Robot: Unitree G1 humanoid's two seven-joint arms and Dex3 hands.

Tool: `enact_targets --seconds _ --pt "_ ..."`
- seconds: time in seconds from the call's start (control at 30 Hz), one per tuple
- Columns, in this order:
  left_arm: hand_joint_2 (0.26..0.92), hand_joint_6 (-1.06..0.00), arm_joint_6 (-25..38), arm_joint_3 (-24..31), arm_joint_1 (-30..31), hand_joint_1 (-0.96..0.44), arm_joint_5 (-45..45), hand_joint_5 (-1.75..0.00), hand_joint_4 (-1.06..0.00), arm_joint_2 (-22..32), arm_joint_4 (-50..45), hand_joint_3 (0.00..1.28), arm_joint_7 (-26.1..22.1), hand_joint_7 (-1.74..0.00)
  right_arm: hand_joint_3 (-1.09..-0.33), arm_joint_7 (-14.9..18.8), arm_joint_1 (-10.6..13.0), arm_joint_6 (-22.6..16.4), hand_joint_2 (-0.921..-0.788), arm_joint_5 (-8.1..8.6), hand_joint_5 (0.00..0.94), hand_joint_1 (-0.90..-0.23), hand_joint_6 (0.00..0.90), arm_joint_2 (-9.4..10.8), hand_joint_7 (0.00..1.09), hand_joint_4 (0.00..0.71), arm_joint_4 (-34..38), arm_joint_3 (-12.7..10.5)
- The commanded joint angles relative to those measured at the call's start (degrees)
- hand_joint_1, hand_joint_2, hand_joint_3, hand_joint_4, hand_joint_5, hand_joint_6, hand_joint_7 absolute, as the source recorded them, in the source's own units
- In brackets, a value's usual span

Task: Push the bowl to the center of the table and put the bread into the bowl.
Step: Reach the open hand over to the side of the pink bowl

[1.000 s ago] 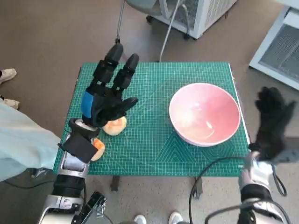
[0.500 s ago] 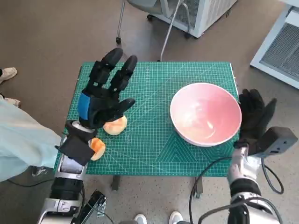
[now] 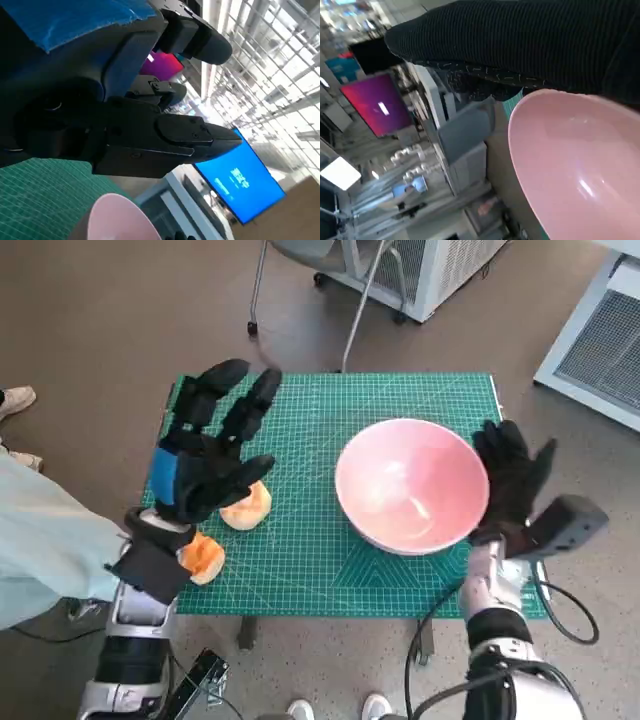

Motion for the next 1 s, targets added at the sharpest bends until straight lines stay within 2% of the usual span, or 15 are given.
enact_targets --seconds 0.03,0.23,0.67,0.87,1.0 --pt "0.921 0.0 2.11 0.99 1.89 -0.19 0.9 -0.69 -0.11 0.93 -3.95 0.16 0.87 -1.08 -0.785 -0.69 -1.45 2.28 -0.921 0.92 0.003 -0.498 0.117 2.03 0.55 0.214 1.06 -0.78" --pt "0.921 0.0 4.79 1.6 3.49 -0.16 1.39 -0.85 -0.04 1.17 -7.97 0.16 1.16 -1.12 -0.785 -1.46 -3.72 3.94 -0.921 1.22 0.008 -0.488 0.105 3.44 0.62 0.229 1.39 -1.46" --pt "0.918 0.0 7.84 2.24 5.91 -0.13 2.35 -0.89 -0.01 0.99 -12.65 0.16 2.06 -1.12 -0.777 -3.59 -7.98 7.35 -0.921 1.05 0.021 -0.484 0.117 4.41 0.67 0.267 2.06 -2.09" --pt "0.917 0.0 8.35 2.69 6.94 -0.12 2.42 -0.89 -0.01 1.33 -13.56 0.16 2.3 -1.09 -0.782 -4.52 -8.53 7.55 -0.921 -0.85 0.024 -0.475 0.112 3.78 0.67 0.279 2.12 -0.71" --pt "0.916 0.0 8.71 3.2 7.72 -0.13 2.22 -0.89 -0.01 1.66 -14.31 0.16 2.2 -1.08 -0.787 -5.13 -8.29 6.6 -0.921 -2.78 0.019 -0.478 0.109 2.81 0.66 0.274 1.87 0.85"
